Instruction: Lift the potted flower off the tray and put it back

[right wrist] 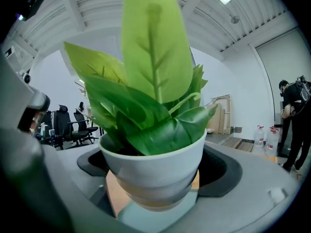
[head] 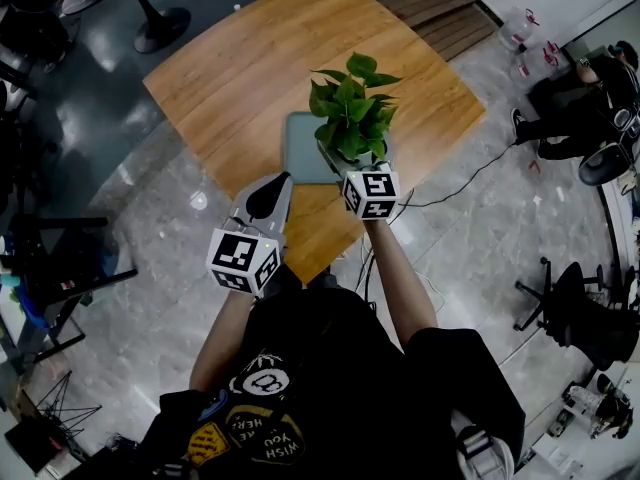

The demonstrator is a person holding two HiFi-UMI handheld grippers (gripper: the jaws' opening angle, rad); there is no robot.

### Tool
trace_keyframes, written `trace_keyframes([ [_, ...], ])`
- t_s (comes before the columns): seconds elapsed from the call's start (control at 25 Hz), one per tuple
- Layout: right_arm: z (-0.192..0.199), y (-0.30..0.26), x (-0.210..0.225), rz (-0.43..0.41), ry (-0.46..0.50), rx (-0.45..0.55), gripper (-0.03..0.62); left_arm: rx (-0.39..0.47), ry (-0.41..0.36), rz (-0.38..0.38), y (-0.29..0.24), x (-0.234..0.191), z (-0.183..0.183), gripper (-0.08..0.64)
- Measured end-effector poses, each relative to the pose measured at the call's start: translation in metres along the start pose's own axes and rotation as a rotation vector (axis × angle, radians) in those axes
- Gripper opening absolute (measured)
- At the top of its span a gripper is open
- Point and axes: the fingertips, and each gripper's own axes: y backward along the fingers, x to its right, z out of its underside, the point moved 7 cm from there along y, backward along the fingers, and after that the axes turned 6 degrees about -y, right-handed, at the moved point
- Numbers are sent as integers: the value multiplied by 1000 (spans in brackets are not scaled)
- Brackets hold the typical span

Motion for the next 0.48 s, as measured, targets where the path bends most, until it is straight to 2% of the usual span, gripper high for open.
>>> trace_keyframes([
  [0.2,53,-28,31,-43,19,-61,537,-39,22,-36,-1,-5,25,-3],
  [0.48,154,-79,64,2,-45,-180,535,-106,41,-72,4,-15,60,-2],
])
